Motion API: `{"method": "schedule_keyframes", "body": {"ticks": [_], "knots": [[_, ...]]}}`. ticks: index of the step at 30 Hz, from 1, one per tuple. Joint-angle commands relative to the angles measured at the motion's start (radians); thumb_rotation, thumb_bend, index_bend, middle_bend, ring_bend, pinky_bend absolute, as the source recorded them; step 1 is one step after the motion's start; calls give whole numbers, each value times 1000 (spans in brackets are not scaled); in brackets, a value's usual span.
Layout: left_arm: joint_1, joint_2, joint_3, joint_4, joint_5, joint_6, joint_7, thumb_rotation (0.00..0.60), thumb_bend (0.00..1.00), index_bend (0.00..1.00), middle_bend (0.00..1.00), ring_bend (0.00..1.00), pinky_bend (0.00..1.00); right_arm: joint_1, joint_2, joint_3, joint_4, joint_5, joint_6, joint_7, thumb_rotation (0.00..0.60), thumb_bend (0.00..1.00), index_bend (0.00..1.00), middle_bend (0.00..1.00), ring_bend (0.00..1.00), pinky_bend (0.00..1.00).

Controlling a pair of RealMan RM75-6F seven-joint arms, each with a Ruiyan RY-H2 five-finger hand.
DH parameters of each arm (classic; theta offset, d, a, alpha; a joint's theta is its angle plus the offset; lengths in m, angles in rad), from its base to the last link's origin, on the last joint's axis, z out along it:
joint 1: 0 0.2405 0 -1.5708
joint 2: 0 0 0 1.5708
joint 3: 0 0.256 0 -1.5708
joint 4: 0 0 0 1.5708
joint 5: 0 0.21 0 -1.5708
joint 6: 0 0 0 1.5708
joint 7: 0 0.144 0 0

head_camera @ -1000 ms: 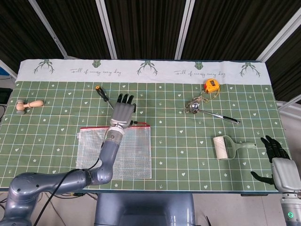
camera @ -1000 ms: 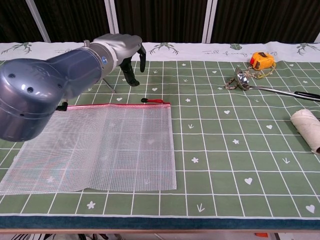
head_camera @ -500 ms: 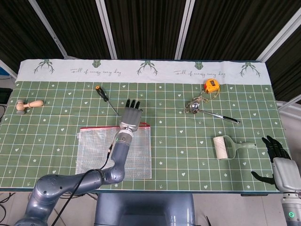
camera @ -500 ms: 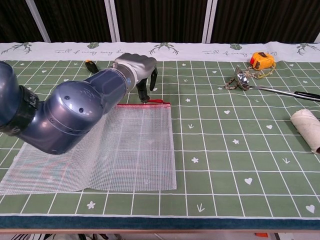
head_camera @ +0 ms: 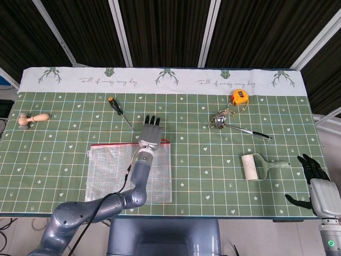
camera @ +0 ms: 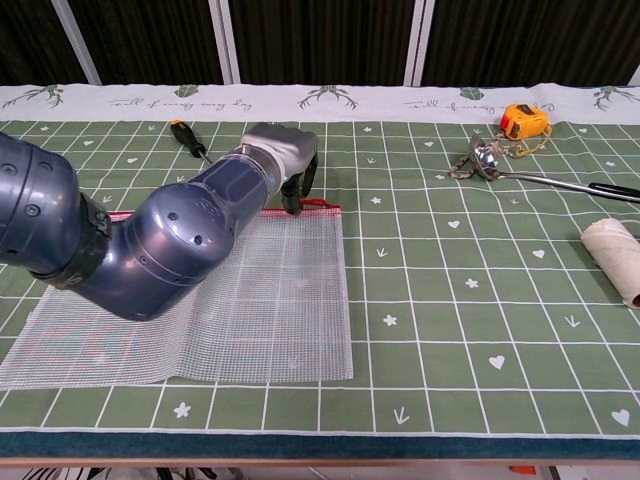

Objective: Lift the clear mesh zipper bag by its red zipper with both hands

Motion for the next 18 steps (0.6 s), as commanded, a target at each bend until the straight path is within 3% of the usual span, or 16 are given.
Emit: {"method": "schedule_keyframes", "body": {"ticks": [1,18], "knots": [[-6,-10,-5,16,3,-9,1,600,347,490,113,0,0,0,1,0,-1,1,-1,1,600,147,0,0,0,187],[7,-32,-15,54,19,-27,-4,600,355,542,128,0,0,-2,5,0,-8,2,-1,3,600,157,0,0,0,187]]}}
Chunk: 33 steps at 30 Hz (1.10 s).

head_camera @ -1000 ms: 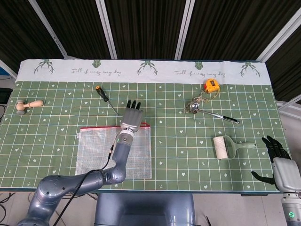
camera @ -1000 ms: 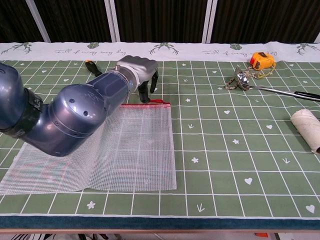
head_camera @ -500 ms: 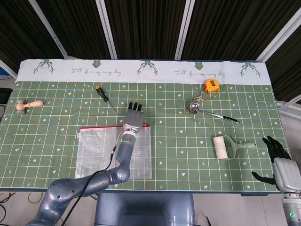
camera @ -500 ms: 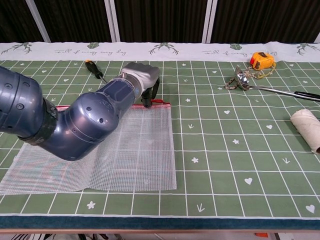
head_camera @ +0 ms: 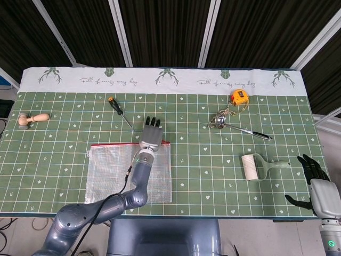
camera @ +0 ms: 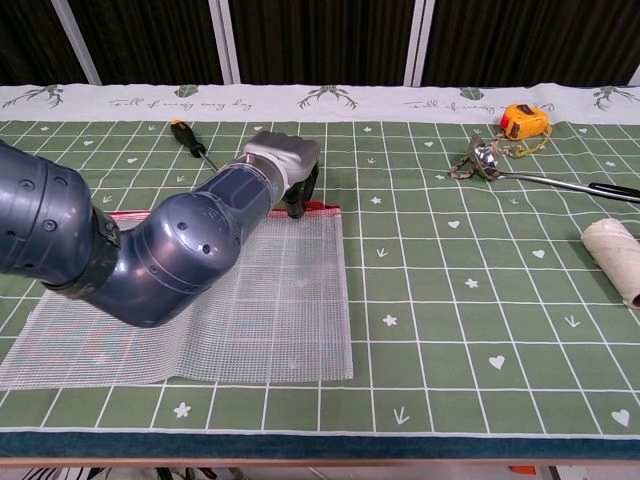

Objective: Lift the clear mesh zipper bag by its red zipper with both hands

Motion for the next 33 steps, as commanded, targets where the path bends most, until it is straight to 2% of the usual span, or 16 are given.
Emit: {"method": "schedule_keyframes", "body": {"ticks": [1,14,26,33], "knots": [[3,0,-1,0,4,0,-1,600,357,544,129,0,0,0,0,0,0,0,0,0,600,157,0,0,0,187],[6,31,-21,-60,64,19,-53,600,364,579,145,0,0,1,3,-3,-6,3,-7,-10,600,158,0,0,0,187],[-9,187,-70,-332,93,78,-46,600,376,589,146,0,0,21,36,1,-84,30,-56,-19,600,159,0,0,0,187],[-33,264,-93,-447,65,97,-23,600,391,602,146,0,0,73,43,35,-162,71,-123,-22,600,182,0,0,0,187]]}}
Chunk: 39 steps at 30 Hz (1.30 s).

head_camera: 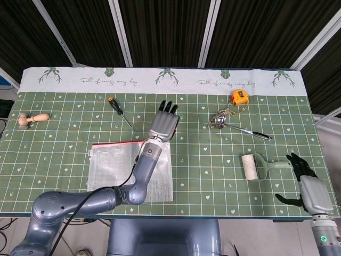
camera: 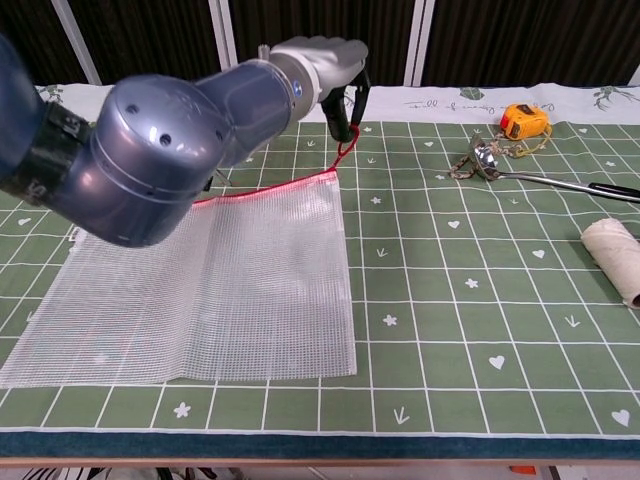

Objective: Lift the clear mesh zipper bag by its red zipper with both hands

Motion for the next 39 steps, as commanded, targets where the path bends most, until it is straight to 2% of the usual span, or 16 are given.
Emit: {"method": "schedule_keyframes", "body": {"ticks": [1,6,12,16,19,24,27,32,39], "knots": [[-16,33,-13,-43,-18,13,14,600,393,605,146,0,0,27,-1,21,-32,21,-26,-9,600,189,0,0,0,187],[-45,73,-26,-104,-42,26,27,600,400,614,146,0,0,97,-6,90,-161,162,-112,-9,600,234,21,0,0,187],[-87,105,-34,-151,-74,39,41,600,403,617,146,0,0,197,-14,176,-278,399,-196,-55,600,281,174,8,0,187],[-110,119,-37,-166,-87,45,34,600,403,617,146,0,0,280,-35,236,-332,588,-225,-89,600,292,285,59,0,199],[-124,128,-36,-175,-94,48,27,600,403,617,146,0,0,350,-65,282,-349,733,-232,-107,600,299,319,82,0,206],[-144,146,-30,-192,-102,47,11,600,402,617,146,0,0,490,-135,355,-334,989,-208,-153,600,316,343,96,0,206],[-151,155,-25,-209,-110,56,5,600,403,617,146,0,0,554,-181,387,-302,1090,-179,-168,600,328,360,102,0,206],[-171,164,-24,-228,-137,61,-2,600,403,617,146,0,0,641,-254,432,-231,1234,-133,-189,600,345,380,112,0,206],[-202,162,-21,-237,-158,71,-14,600,403,617,145,0,0,707,-317,474,-146,1356,-110,-207,600,369,406,126,0,206]]}}
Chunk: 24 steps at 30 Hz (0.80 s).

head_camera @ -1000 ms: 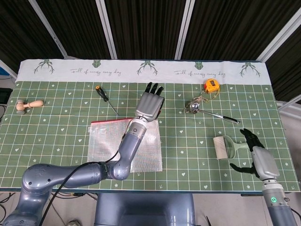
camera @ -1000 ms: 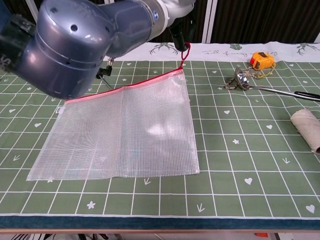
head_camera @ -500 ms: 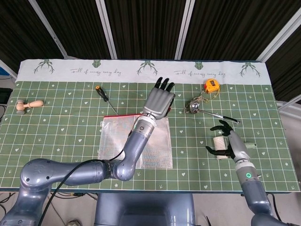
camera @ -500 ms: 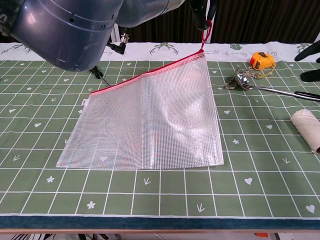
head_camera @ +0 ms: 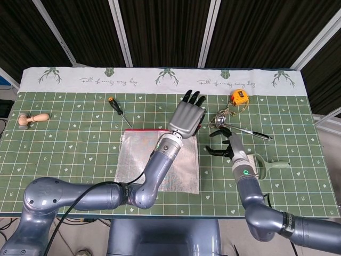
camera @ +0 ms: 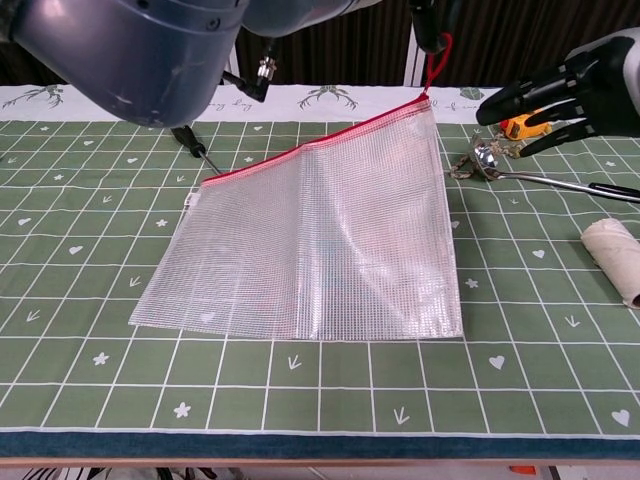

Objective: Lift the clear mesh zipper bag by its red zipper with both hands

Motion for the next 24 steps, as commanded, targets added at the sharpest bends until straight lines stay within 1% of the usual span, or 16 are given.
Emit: {"method": "schedule_keyframes", "body": {"ticks": [1,10,17,24], "knots": [[-11,-2,5,0,-6,7,-6,600,403,617,145,0,0,30,-35,26,43,52,13,-17,600,375,409,126,0,206],[-28,1,17,5,-20,14,-17,600,403,617,144,0,0,56,-77,52,77,104,15,-19,600,435,448,131,0,206],[-37,4,29,1,-29,19,-28,600,403,617,144,0,0,71,-104,68,67,110,32,-24,600,437,448,131,0,206],[-43,13,37,-10,-33,29,-35,600,403,618,144,0,0,85,-127,81,91,122,34,-35,600,439,461,136,0,206]]}}
